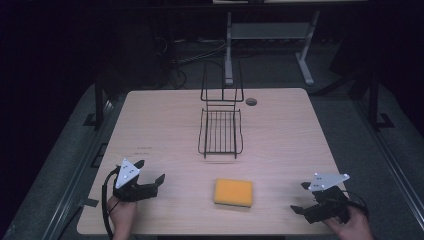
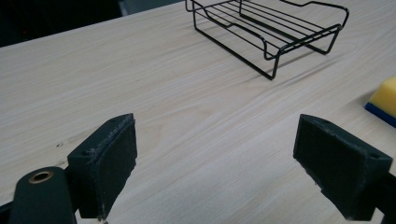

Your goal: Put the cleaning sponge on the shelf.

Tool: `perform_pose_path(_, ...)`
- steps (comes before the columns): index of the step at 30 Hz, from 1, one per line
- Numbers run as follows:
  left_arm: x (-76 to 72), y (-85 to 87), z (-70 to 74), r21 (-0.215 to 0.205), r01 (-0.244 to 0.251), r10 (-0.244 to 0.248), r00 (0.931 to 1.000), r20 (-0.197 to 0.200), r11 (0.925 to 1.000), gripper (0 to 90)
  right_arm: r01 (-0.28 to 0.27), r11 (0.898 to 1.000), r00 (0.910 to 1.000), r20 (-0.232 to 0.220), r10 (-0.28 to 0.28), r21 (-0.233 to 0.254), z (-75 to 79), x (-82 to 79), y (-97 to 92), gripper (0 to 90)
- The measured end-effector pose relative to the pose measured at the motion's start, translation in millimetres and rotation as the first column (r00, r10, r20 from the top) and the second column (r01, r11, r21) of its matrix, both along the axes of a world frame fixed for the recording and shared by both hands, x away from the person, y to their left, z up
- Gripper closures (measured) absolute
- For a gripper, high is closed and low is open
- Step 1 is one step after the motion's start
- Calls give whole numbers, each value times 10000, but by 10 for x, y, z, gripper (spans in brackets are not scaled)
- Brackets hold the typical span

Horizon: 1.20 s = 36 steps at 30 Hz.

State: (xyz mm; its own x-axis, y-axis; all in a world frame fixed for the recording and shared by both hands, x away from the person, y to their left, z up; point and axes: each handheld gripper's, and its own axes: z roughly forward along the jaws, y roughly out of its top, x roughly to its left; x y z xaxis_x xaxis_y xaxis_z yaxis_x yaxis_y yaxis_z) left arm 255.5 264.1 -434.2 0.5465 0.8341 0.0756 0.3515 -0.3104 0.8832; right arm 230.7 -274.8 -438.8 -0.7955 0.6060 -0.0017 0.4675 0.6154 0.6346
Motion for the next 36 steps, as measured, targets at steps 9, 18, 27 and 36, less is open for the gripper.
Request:
perform_pose_path(9, 37, -7, -17, -19, 183, -184, 9998, -82, 9998, 128, -668, 9966, 9973, -333, 653, -482, 52, 27, 172, 161)
perform_pose_path(18, 36, 8, -20, -260, 125, -128, 9999, -96, 9996, 128, -1398, 9870, 9890, -594, 1354, -794, 114, 72, 408, 155)
perform_pose_path(27, 45, 18, -27, -304, 99, -102, 9999, -109, 9995, 128, -2116, 9717, 9761, -731, 2047, -1049, 174, 181, 621, 146)
perform_pose_path(36, 37, 2, -16, -272, 165, -166, 9999, -32, 9995, 128, -2853, 9473, 9573, -905, 2744, -1454, 209, 271, 877, 142)
